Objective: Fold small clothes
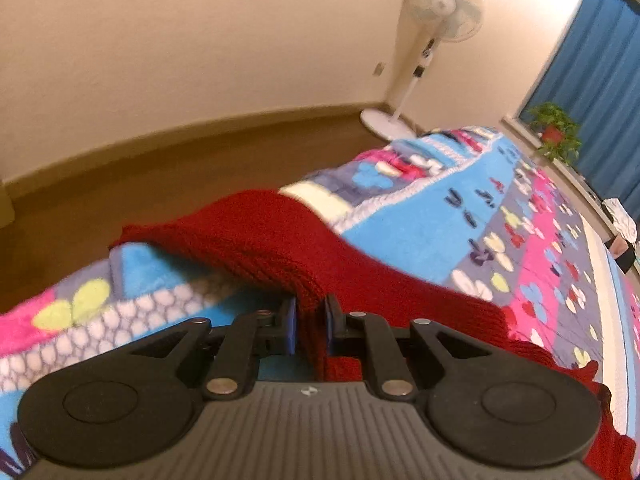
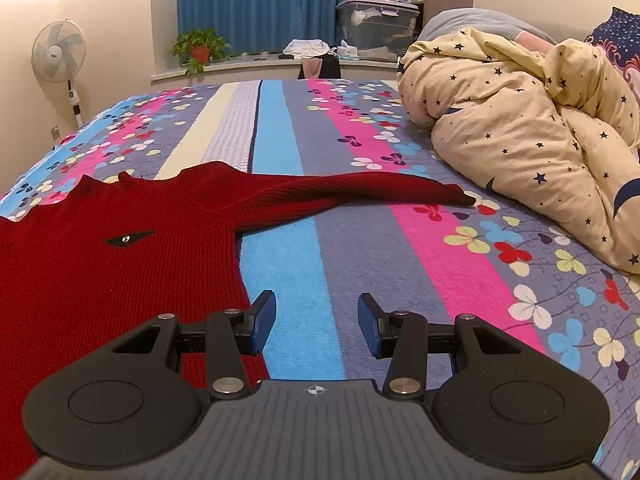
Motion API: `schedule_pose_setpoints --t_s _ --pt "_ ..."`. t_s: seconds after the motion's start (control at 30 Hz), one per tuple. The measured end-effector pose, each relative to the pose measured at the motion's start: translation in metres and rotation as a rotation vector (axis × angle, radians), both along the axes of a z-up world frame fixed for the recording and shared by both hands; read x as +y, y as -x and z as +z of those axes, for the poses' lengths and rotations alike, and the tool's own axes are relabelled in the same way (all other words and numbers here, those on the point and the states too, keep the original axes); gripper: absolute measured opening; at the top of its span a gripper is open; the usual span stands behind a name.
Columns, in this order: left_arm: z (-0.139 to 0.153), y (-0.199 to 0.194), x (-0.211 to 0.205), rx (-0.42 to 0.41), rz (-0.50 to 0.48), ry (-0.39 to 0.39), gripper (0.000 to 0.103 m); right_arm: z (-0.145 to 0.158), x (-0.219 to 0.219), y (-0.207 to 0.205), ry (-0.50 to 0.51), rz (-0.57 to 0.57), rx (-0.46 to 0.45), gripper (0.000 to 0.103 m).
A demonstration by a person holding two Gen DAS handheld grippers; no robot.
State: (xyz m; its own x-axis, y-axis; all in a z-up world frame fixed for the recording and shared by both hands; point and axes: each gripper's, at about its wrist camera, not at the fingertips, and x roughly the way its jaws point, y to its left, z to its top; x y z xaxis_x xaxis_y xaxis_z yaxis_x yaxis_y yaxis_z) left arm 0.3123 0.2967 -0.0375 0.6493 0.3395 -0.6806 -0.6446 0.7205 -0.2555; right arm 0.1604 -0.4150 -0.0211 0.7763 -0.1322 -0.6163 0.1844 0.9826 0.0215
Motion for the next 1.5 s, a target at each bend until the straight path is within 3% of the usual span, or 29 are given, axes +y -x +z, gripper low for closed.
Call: schedule_pose_setpoints --t_s 0.13,0.27,0.3,0.4,0.47,0.67,0.77,0.9,1.0,1.03,1.1,1.17,1.2,1.37,1.5 --pt "0.025 -0.003 -0.054 -0.093 -0.182 -0.137 0.013 -0.001 0.000 -0.001 0.001 0.006 0.002 0.047" --pt "0.037 0.004 -0.151 -0.217 -0.574 -0.232 0.013 -0.002 0.003 -0.004 0.009 0.019 0.008 0.047" --pt "0.033 0.007 -0.182 -0.215 -0.733 -0.236 0.014 -0.003 0.005 -0.005 0.012 0.023 0.009 0.047" --pt "0.010 0.014 -0.248 -0.114 -1.057 -0.243 0.023 -0.003 0.007 -0.006 0.022 0.033 0.011 0.047" --pt "0.003 0.022 -0.267 -0.111 -1.105 -0.308 0.032 -0.003 0.007 -0.006 0.028 0.036 0.011 0.047" --pt "0.017 0.023 -0.248 -0.106 -1.014 -0.291 0.034 0.000 0.003 -0.002 0.024 0.032 -0.002 0.047" --pt "0.040 0.033 -0.225 -0.108 -0.908 -0.293 0.034 0.001 0.002 -0.001 0.015 0.030 -0.011 0.047" --pt "0.074 0.044 -0.193 -0.052 -0.720 -0.242 0.035 0.003 0.004 0.000 0.009 0.047 -0.023 0.047" --pt "0.086 0.060 -0.176 -0.048 -0.615 -0.225 0.043 0.004 0.007 0.000 0.018 0.062 -0.035 0.046" --pt "0.085 0.065 -0.172 -0.057 -0.589 -0.210 0.044 0.005 0.008 0.001 0.021 0.062 -0.041 0.044" --pt "0.074 0.072 -0.164 -0.070 -0.560 -0.189 0.044 0.008 0.010 0.003 0.028 0.061 -0.062 0.019" --pt "0.055 0.068 -0.163 -0.002 -0.551 -0.219 0.044 0.010 0.013 0.006 0.025 0.070 -0.080 0.010" --pt "0.049 0.062 -0.162 0.061 -0.533 -0.233 0.043 0.011 0.014 0.007 0.034 0.074 -0.086 0.010" --pt "0.047 0.047 -0.144 0.057 -0.496 -0.199 0.044 0.009 0.027 0.006 0.094 0.116 -0.080 0.010" --pt "0.031 0.027 -0.132 0.102 -0.445 -0.107 0.044 0.005 0.040 -0.006 0.101 0.115 -0.033 0.010"
